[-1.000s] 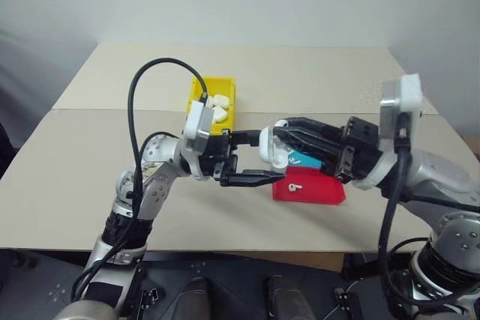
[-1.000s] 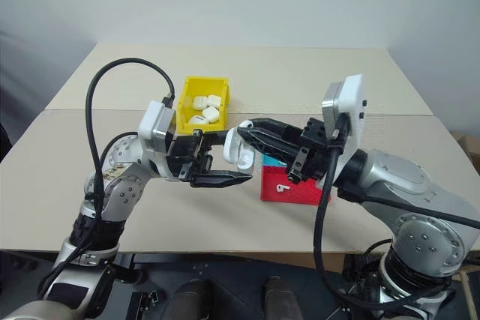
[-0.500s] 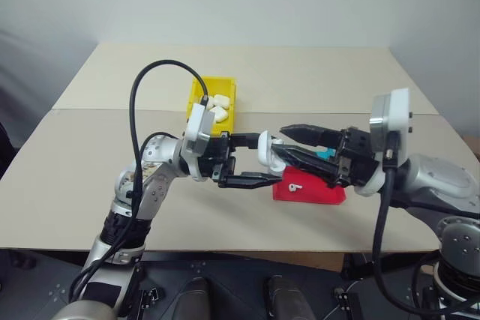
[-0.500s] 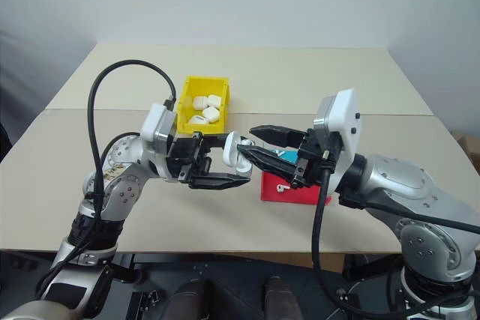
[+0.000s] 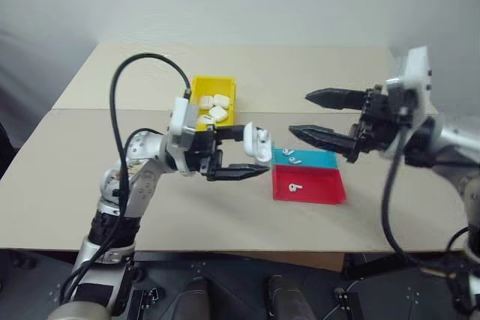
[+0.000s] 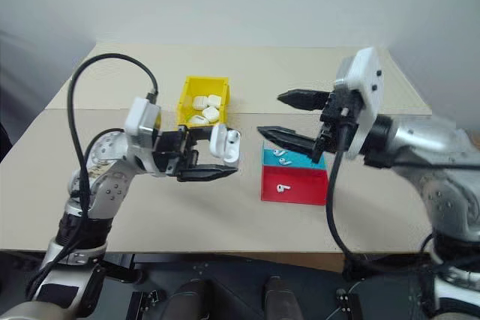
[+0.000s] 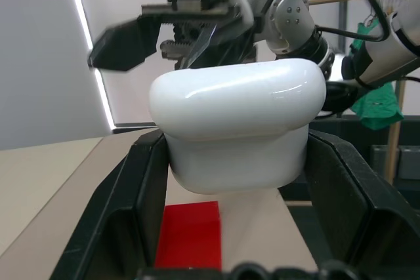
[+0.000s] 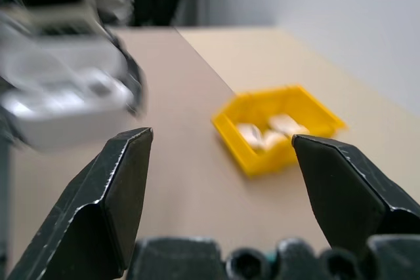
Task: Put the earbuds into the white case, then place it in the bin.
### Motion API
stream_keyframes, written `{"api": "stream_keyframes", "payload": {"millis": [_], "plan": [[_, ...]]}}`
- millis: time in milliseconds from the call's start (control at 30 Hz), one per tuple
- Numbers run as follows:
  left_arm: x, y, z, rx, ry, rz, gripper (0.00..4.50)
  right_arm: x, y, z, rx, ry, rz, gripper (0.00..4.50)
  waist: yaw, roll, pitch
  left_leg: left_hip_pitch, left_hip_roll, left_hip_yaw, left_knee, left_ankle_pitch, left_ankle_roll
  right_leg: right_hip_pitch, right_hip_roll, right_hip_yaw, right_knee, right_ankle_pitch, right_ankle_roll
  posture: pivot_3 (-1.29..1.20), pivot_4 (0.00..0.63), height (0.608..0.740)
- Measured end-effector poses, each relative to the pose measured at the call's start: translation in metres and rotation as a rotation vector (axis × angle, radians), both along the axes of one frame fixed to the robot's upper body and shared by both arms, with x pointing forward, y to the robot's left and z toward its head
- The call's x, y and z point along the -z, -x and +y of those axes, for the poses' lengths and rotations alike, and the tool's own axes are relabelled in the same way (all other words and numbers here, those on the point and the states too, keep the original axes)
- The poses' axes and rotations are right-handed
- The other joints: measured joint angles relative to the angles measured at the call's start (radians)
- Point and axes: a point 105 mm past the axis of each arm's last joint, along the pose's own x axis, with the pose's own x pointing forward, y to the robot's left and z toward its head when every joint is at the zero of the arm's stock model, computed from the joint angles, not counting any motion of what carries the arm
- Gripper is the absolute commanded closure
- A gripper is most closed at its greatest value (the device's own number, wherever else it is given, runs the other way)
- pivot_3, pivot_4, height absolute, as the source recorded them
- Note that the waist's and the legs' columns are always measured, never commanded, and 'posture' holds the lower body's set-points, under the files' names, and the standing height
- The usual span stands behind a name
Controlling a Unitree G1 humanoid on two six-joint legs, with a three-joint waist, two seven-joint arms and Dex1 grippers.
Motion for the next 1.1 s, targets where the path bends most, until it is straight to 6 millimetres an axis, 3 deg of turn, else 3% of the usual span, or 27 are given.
{"api": "stream_keyframes", "payload": {"millis": [100,200,267,467,667,1100], "plan": [[-0.002,-0.001,0.004,-0.020,0.006,-0.004,1.68,0.020,-0.031,-0.008,0.001,0.225,0.008,0.70,-0.004,0.000,0.000,0.000,0.000,0.000,0.000,0.000,0.000,-0.001,0.000,0.000,0.000,0.000,0.000,0.00,0.150,0.740],[-0.001,-0.001,0.008,-0.042,0.001,-0.002,1.68,0.041,-0.057,-0.007,-0.059,0.412,0.032,1.43,-0.014,0.000,0.000,-0.001,0.000,0.000,-0.001,0.000,0.000,-0.002,0.001,0.000,0.001,0.000,0.001,0.00,0.150,0.740],[0.001,-0.002,0.012,-0.063,0.000,0.000,1.68,0.055,-0.069,-0.002,-0.124,0.512,0.053,2.15,-0.021,0.000,0.000,-0.001,0.000,0.000,-0.001,0.000,0.000,-0.003,0.001,0.000,0.001,0.003,0.005,0.00,0.150,0.740],[-0.002,-0.001,0.019,-0.112,0.001,-0.014,1.68,0.091,-0.093,-0.005,-0.208,0.729,0.104,2.15,-0.017,0.000,0.000,-0.008,0.000,0.000,0.000,0.000,0.000,-0.009,0.001,0.000,0.002,0.008,-0.001,0.00,0.150,0.740],[0.001,0.003,0.023,-0.144,-0.002,-0.012,1.68,0.109,-0.105,-0.001,-0.254,0.825,0.137,2.15,-0.021,0.000,0.000,-0.009,0.000,0.000,-0.001,0.000,0.000,-0.011,0.001,0.000,0.004,0.009,-0.002,0.00,0.150,0.740],[0.000,0.011,0.027,-0.187,0.000,-0.025,1.68,0.141,-0.108,0.005,-0.299,0.909,0.192,2.15,-0.024,0.001,0.000,-0.008,0.000,0.000,-0.001,0.001,-0.001,-0.011,0.001,0.000,0.006,0.009,-0.002,0.00,0.150,0.740]]}}
